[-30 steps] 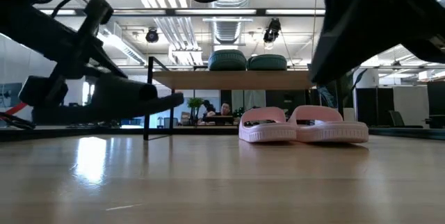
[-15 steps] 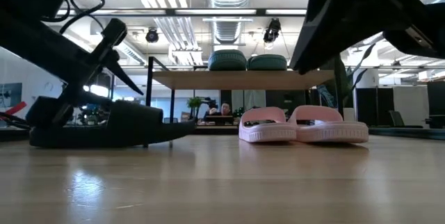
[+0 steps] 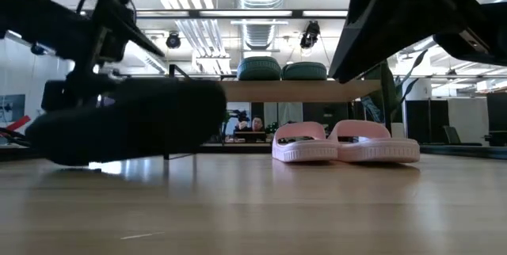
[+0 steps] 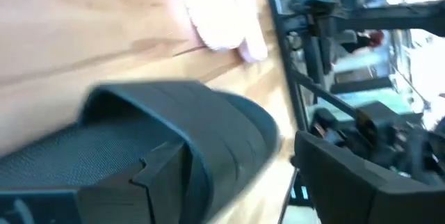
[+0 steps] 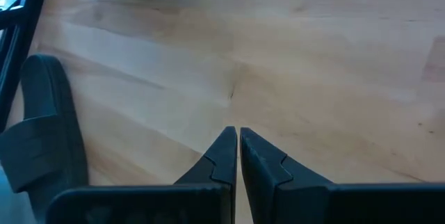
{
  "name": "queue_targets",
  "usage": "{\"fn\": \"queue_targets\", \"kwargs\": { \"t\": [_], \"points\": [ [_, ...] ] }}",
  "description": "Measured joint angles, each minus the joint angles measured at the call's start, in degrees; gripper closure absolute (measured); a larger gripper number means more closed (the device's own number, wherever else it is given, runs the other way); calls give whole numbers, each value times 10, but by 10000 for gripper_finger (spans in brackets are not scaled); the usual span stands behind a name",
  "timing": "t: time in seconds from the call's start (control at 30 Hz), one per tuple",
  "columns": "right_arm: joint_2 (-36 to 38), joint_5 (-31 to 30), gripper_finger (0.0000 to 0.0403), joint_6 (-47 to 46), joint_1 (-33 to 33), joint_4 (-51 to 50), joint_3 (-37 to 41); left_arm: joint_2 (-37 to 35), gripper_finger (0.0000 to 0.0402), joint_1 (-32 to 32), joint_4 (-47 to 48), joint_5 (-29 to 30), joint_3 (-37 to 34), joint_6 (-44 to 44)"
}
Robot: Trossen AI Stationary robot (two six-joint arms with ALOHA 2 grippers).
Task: Pick and place slides into the shelf
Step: Prepare the black pair of slides
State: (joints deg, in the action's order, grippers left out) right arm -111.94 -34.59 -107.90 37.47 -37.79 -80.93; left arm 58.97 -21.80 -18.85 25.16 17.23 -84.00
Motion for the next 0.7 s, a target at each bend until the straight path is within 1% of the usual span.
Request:
{"fn": "queue_targets", "kwargs": {
  "t": [0.1, 0.2, 0.3, 0.4, 0.57, 0.63, 0.7],
  "points": [
    [0, 0, 390, 0, 0, -8, 0, -51, 164, 0, 30, 1, 0, 35],
    [0, 0, 390, 2, 0, -10, 1, -92, 164, 1, 115, 4, 0, 40],
    [0, 0, 390, 2, 0, -12, 2, -113, 164, 1, 216, 5, 0, 38],
    [0, 0, 390, 1, 0, -15, 6, -117, 164, 1, 266, -7, 0, 48],
    [0, 0, 390, 0, 0, -14, 6, -125, 164, 1, 269, -11, 14, 140],
    [0, 0, 390, 0, 0, -14, 7, -126, 164, 1, 271, -12, 28, 197],
    [0, 0, 390, 0, 0, -14, 7, -126, 164, 1, 294, -22, 44, 255]
  ]
}}
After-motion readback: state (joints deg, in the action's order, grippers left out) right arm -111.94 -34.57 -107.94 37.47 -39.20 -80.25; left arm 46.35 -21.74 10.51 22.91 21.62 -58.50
